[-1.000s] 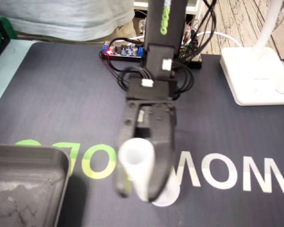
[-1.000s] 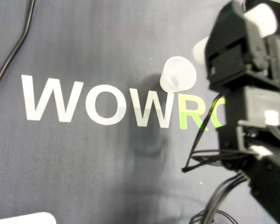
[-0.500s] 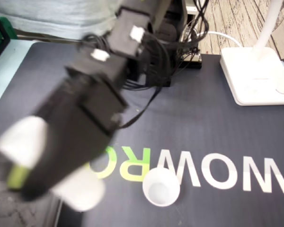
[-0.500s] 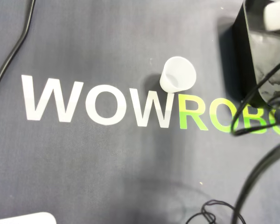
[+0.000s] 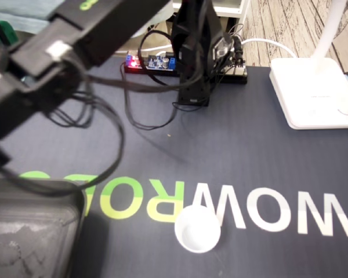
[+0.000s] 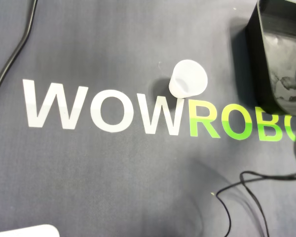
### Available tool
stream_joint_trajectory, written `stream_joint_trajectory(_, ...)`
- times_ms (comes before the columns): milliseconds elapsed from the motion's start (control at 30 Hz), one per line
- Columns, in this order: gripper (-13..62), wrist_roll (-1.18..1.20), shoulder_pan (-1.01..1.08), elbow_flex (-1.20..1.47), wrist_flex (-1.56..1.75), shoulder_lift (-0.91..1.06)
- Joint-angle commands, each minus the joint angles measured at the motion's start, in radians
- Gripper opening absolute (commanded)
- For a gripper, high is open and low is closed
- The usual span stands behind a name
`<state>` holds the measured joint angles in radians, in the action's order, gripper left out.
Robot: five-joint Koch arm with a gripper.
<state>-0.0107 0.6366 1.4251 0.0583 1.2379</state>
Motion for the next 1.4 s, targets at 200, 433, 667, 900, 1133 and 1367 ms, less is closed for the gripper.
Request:
stream_joint_trajectory(200, 2.8, 0.641, 0.003, -0.193, 0.012, -0.163)
stream_joint_trajectory(433, 2.8, 0.989, 0.012, -0.225, 0.044, -0.252)
stream_joint_trajectory(667, 2.8, 1.066, 0.020, -0.225, 0.074, -0.290)
stream_joint_trajectory(900, 2.8, 1.066, 0.020, -0.225, 0.097, -0.316)
stream_joint_trajectory(1133, 2.7, 0.985, 0.006, -0.235, 0.107, -0.301)
stream_joint_trajectory(1367, 2.8, 0.594, -0.017, -0.227, 0.156, -0.238)
